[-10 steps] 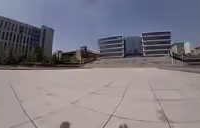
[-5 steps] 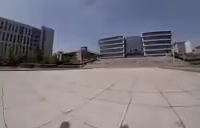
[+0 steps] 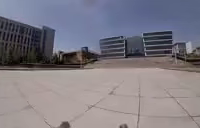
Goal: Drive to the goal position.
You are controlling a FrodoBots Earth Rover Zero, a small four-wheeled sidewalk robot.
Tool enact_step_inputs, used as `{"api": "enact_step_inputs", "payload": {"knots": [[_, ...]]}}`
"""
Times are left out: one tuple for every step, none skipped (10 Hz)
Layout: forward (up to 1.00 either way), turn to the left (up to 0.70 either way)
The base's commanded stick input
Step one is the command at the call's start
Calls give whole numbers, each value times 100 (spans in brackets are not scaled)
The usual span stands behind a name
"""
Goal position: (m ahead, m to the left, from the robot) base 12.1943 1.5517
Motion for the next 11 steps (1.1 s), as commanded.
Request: {"api": "enact_step_inputs", "payload": {"knots": [[70,0],[70,0],[70,0],[70,0],[70,0],[70,0],[70,0],[70,0],[70,0],[70,-2],[70,-4]]}}
